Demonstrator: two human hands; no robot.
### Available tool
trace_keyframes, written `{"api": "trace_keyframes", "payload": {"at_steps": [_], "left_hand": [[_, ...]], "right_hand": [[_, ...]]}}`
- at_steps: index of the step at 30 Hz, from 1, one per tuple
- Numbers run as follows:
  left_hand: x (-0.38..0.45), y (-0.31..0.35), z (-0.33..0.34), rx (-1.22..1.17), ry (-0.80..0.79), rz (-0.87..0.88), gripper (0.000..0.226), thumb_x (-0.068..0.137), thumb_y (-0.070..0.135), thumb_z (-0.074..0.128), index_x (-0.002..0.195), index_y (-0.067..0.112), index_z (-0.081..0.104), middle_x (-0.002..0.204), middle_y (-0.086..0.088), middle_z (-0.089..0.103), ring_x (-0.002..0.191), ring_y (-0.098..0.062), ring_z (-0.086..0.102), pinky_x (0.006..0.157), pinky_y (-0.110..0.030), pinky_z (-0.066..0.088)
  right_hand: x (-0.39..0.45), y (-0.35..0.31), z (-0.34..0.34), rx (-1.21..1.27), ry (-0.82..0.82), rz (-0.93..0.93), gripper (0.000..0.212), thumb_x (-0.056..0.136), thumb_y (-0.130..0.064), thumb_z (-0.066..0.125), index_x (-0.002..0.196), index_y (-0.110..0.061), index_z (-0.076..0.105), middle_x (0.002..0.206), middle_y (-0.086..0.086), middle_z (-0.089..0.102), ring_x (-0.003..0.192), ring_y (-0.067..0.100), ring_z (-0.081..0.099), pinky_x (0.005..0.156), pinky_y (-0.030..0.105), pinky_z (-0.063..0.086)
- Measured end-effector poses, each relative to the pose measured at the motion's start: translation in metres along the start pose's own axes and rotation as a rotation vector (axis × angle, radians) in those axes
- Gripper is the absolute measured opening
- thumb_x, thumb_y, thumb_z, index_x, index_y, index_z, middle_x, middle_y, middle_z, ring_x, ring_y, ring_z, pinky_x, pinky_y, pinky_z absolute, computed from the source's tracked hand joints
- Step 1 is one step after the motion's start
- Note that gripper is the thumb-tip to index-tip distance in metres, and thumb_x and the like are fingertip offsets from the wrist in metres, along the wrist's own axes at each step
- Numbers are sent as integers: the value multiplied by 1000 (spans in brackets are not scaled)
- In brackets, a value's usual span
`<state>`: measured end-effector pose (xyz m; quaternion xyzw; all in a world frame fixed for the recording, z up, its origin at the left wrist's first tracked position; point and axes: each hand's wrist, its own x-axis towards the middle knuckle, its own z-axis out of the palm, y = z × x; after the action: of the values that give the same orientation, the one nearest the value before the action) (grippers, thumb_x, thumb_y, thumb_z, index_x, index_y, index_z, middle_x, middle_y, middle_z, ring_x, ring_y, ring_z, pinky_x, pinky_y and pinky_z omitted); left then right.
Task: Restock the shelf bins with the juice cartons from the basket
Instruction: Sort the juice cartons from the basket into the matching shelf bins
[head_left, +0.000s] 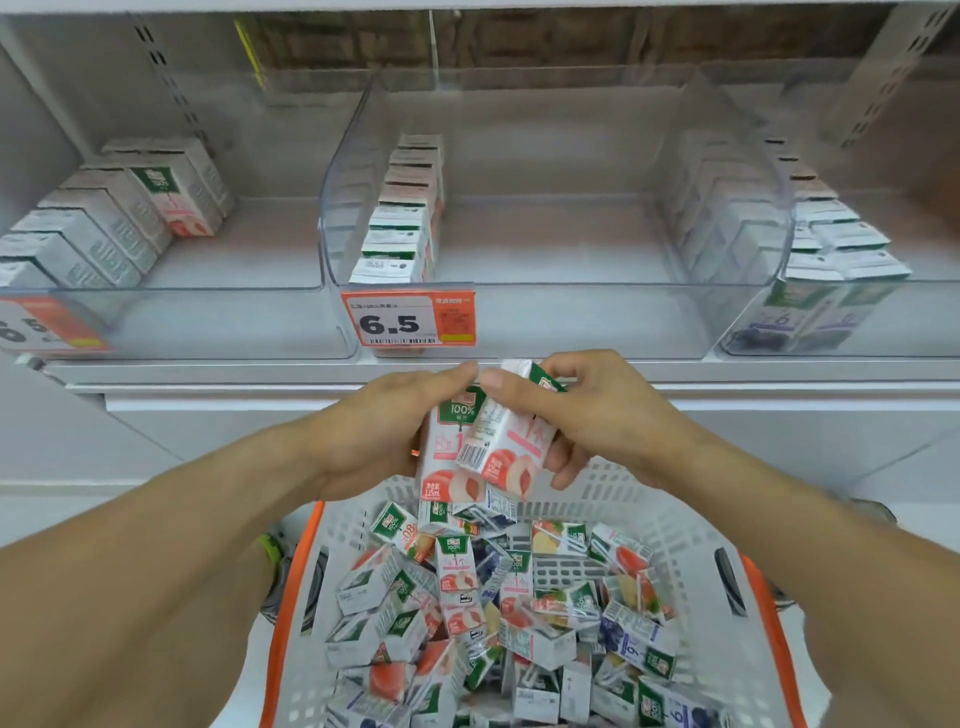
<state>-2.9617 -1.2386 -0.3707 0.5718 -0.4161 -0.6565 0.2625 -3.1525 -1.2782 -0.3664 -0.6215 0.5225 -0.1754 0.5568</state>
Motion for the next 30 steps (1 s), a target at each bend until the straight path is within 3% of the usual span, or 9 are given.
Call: {"api": "trace_keyframes", "payload": {"at_steps": [3,7,12,14,16,18,22,26,30], "left_hand": [[3,2,2,-53,-55,-31,50,101,53,32,124,24,66,118,-9,72,111,-30,68,99,-51,49],[2,4,-2,-37,-44,-11,48,100,53,34,123,25,64,117,-10,72,111,-31,67,102,-53,48],[-3,4,-7,-30,-64,21,39,97,53,43,108,29,72,117,-11,72,110,-33,68,99,-53,49],[-3,2,-9,7,-108,43,45,93,53,54,119,19,69,119,-15,71,111,-35,67,98,-52,51],[-4,0,-11,36,-120,45,67,84,52,72,129,4,59,118,-20,69,110,-36,67,99,-53,50],[-5,-3,-12,93,-121,62,81,71,50,84,126,-2,55,108,-24,68,97,-37,66,89,-51,50],[-8,-7,-9,155,7,22,89,48,45,88,118,14,44,85,-10,66,79,-28,62,67,-41,42],[-12,-8,-13,159,49,44,86,49,46,87,118,13,49,87,-10,68,73,-25,62,59,-35,44],[-16,-9,-18,133,102,63,79,58,44,91,119,13,53,98,-11,73,77,-17,72,63,-31,54]], "right_hand": [[1,0,-1,-63,-62,-9,77,62,-72,71,99,-5,66,71,19,73,59,31,71,64,49,63],[2,1,-8,25,-140,-59,55,66,-47,75,98,-3,69,79,17,75,59,24,68,59,38,63],[1,-2,-10,0,-216,-98,52,64,-37,79,105,-6,71,92,17,75,69,27,70,65,35,63],[-1,-2,-8,3,-227,-115,52,64,-36,79,107,-6,72,93,21,74,71,28,69,67,36,63],[-2,-1,-5,-1,-236,-124,53,64,-35,79,109,-8,71,93,24,73,70,27,70,69,38,63],[-3,0,-2,-6,-243,-121,55,63,-35,80,112,-11,69,92,23,73,70,28,71,71,41,63],[-2,2,3,27,-257,-88,58,73,-25,80,125,-16,57,76,16,69,72,34,73,70,40,63],[-3,1,7,73,-302,-76,52,79,-14,80,124,-16,55,76,18,67,72,32,73,70,39,63],[-4,1,15,138,-240,-89,46,81,-13,78,123,-13,57,75,20,70,70,33,72,71,42,63]]}}
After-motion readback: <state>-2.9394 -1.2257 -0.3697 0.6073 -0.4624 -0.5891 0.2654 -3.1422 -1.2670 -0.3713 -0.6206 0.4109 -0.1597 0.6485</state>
